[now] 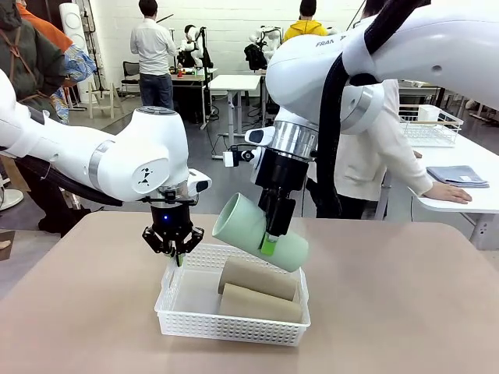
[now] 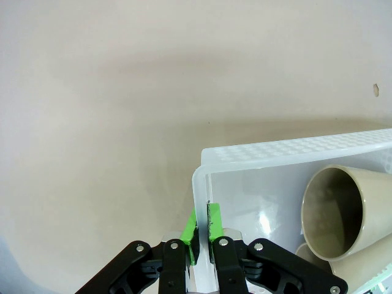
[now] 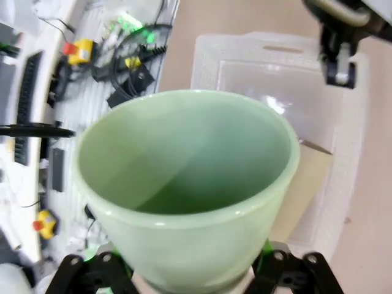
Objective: Clean and organize the cups into the basket.
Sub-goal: Pick up the Reusable plastic cup from the right side of the table and stack it inside the Organizing basket in the center of the table.
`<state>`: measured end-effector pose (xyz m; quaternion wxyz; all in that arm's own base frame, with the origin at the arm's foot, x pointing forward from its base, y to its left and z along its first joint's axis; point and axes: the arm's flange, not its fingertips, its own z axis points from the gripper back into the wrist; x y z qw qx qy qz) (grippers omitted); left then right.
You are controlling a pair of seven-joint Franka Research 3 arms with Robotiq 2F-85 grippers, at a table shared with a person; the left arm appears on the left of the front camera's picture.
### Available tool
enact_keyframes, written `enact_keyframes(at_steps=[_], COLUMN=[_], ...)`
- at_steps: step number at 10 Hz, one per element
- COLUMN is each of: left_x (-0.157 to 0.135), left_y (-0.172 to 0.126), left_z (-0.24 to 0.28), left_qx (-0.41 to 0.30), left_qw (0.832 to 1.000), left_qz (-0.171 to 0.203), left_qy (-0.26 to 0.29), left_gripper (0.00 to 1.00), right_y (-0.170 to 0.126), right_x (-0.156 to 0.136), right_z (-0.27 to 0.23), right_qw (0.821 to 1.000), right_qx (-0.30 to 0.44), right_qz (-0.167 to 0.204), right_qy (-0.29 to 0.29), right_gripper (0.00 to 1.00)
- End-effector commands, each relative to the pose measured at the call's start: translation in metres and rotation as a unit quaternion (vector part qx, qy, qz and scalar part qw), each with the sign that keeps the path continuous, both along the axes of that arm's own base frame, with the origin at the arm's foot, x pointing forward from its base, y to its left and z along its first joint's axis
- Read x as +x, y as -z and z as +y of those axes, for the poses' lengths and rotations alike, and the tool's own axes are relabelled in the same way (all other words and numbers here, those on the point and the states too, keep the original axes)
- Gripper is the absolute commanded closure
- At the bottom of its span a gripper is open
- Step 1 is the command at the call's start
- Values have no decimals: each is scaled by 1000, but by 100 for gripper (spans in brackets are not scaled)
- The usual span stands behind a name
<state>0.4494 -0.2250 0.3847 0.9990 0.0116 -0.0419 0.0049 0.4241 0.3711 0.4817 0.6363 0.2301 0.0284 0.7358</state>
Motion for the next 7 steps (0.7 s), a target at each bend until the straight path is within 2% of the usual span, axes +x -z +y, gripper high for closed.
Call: enact_keyframes(at_steps=[1,5,7], left_x=[1,1,1], left_y=[-2,-2,-2], left_z=[-1,-1,-1], left_qx=[0,0,0], left_qw=[1000,1000,1000], left_qz=[-3,-3,-3], left_qy=[0,0,0], left_gripper=[100,100,100], right_y=[-6,-1,14], right_x=[-3,-1,-18], right_z=[-1,0,10], right_qw=[1000,1000,998], right_qx=[1,0,-43], right_qz=[1,0,-28], right_qy=[-2,-1,24], right_gripper=[16,16,16])
